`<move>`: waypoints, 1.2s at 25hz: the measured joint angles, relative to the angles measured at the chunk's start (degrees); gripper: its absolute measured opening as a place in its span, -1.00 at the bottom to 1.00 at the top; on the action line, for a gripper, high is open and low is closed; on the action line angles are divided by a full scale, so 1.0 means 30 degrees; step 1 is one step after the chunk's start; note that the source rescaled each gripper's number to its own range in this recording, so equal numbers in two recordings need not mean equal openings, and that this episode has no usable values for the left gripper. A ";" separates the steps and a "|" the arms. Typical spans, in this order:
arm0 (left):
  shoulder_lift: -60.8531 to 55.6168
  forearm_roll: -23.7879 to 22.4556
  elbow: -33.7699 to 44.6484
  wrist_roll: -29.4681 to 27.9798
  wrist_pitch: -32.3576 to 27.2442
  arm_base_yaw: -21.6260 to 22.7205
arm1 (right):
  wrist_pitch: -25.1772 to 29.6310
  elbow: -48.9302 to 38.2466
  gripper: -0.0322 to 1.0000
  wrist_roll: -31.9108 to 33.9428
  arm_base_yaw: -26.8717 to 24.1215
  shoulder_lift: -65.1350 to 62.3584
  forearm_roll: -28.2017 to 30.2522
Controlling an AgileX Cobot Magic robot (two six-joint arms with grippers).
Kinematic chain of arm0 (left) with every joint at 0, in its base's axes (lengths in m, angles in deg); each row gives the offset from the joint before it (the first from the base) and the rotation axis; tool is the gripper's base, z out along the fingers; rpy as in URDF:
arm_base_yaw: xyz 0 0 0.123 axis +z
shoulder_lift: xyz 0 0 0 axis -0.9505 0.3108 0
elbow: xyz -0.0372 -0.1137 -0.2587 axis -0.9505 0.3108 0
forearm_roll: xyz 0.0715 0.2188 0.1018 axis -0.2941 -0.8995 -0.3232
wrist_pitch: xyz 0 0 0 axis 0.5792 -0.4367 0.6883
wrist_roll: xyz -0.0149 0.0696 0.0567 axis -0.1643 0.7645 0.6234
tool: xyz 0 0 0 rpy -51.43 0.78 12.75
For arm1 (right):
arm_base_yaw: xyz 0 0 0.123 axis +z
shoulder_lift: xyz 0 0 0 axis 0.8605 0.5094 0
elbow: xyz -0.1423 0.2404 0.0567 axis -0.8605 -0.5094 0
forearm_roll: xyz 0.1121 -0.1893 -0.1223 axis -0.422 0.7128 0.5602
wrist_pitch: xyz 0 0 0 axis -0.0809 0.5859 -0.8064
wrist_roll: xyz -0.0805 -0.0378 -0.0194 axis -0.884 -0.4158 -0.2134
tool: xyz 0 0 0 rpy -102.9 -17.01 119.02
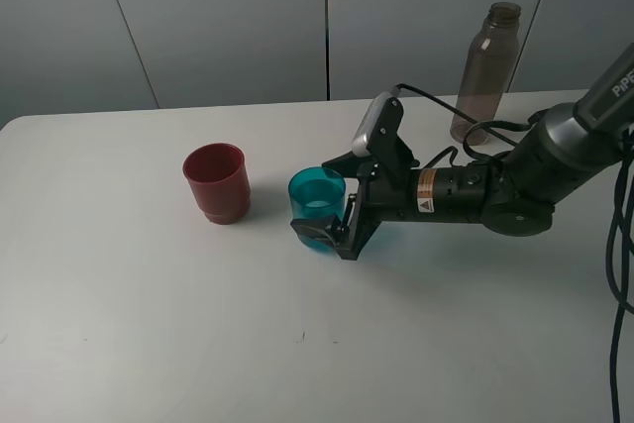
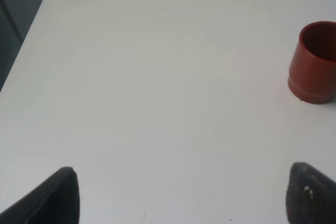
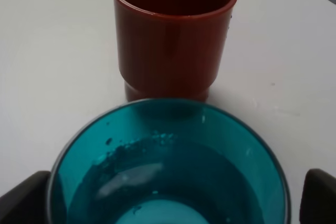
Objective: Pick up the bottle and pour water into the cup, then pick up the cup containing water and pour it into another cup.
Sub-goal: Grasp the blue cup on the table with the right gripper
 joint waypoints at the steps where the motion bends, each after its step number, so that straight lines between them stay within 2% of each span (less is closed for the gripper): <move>1: 0.0000 0.0000 0.0000 0.0000 0.0000 0.0000 | 0.0112 0.0000 0.97 0.0000 0.0000 0.0000 -0.0029; 4: 0.0000 0.0000 0.0000 0.0000 0.0000 0.0000 | 0.0275 0.0009 0.97 0.0000 0.0000 0.0151 -0.0190; 13: 0.0000 0.0000 0.0000 0.0000 0.0000 0.0000 | -0.0853 0.0171 0.97 -0.0335 0.0073 0.1255 -0.0605; 30: 0.0000 0.0000 0.0000 0.0000 0.0000 0.0000 | -0.0976 0.0431 0.97 -0.0696 0.0228 0.1255 -0.1039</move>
